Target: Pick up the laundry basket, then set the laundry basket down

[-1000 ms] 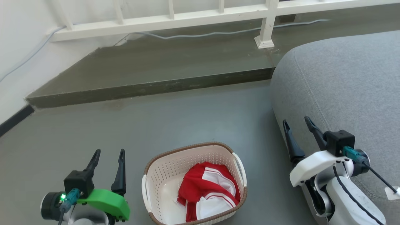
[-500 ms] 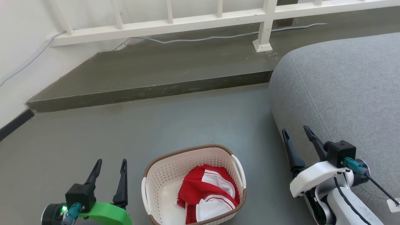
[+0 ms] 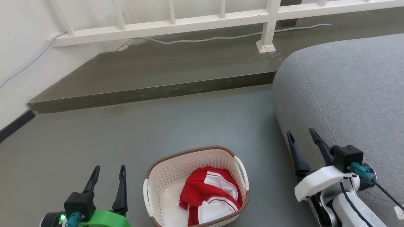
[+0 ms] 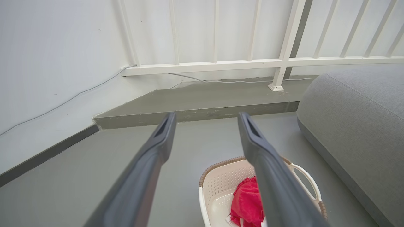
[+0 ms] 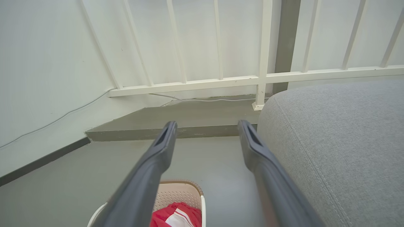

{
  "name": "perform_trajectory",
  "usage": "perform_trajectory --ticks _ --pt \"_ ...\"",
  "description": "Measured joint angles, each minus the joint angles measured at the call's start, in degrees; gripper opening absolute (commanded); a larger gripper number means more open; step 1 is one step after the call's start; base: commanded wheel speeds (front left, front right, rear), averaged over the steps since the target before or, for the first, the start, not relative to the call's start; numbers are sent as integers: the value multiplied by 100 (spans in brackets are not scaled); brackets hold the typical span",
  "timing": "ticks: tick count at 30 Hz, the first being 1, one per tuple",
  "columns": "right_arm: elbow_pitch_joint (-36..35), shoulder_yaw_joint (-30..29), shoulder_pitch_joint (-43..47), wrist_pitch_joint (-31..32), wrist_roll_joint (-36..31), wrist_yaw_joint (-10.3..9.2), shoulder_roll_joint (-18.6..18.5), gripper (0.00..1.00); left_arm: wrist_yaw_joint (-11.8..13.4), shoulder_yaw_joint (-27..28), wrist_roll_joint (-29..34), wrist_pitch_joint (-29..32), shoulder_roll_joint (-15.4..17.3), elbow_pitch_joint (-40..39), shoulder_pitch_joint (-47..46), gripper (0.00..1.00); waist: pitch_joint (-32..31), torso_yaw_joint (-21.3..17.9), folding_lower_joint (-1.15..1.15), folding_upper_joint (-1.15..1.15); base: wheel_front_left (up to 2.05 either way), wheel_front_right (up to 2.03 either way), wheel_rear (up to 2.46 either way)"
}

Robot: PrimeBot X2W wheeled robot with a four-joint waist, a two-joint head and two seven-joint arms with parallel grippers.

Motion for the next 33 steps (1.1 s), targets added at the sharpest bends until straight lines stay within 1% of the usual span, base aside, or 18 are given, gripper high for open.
perform_trajectory --ticks 2,7,8,13,16,18,30,33 --pt "-15 -4 24 0 0 -37 -1 100 0 20 58 0 -40 -20 1 100 2 0 0 0 0 0 0" --pt "-92 -30 25 1 1 -37 -21 100 0 83 171 0 -78 -83 33 100 11 -3 0 0 0 0 0" --pt "-103 -31 27 1 0 -38 -21 0 0 99 175 0 -83 -107 48 0 14 -4 0 0 0 0 0" --pt "140 26 232 10 9 -36 98 0 -1 16 174 26 -168 169 126 0 16 -4 0 0 0 0 0" --pt "170 12 353 18 66 -30 118 0 -10 5 114 26 -229 194 157 0 18 0 0 0 0 0 0" --pt "159 -64 358 32 213 20 146 0 -56 8 -25 26 -236 188 180 0 20 16 0 0 0 0 0" --pt "97 -319 358 208 1149 124 237 0 -164 191 -989 187 -276 159 203 0 25 117 0 0 0 0 0" --pt "86 -415 357 293 1354 175 255 0 -205 261 -1202 263 -294 159 202 0 27 139 0 0 0 0 0"
